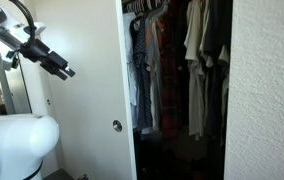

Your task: Slide the closet door slightly to the right

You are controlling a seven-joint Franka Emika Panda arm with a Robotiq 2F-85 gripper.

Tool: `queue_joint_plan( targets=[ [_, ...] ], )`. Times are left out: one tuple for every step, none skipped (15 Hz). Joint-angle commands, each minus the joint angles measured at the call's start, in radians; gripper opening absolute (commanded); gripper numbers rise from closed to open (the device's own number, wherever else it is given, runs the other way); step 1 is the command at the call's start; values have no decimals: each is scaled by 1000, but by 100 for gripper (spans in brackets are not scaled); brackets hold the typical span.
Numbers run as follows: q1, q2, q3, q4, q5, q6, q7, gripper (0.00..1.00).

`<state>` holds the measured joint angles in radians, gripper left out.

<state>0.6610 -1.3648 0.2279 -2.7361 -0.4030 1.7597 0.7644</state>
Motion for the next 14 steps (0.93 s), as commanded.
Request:
queue_joint_plan(
  targets=[
    [-129, -26, 51, -3, 88, 43, -98, 100],
    [-137, -26, 53, -3, 89, 44, -103, 100],
    [-139, -26, 53, -3, 89, 44, -103, 100],
    [-139, -27, 53, -3, 89, 44, -103, 100],
    [-139, -27, 53, -3, 89, 44, -103, 100],
    [-139, -27, 53, -3, 89, 44, -103, 100],
    [-139, -27, 53, -3, 89, 45, -103, 100],
    [-139, -27, 53, -3, 89, 45, -103, 100],
    [-139, -27, 53, -3, 89, 45, -103, 100],
    [-139, -27, 53, -3, 89, 45, -103, 100],
    [-139, -27, 53, -3, 89, 45, -103, 100],
    [-139, -27, 53, -3, 89, 45, -103, 100],
    [-139, -27, 53, -3, 89, 45, -103, 100],
    [-139, -27, 53, -3, 89, 45, -103, 100]
  ],
)
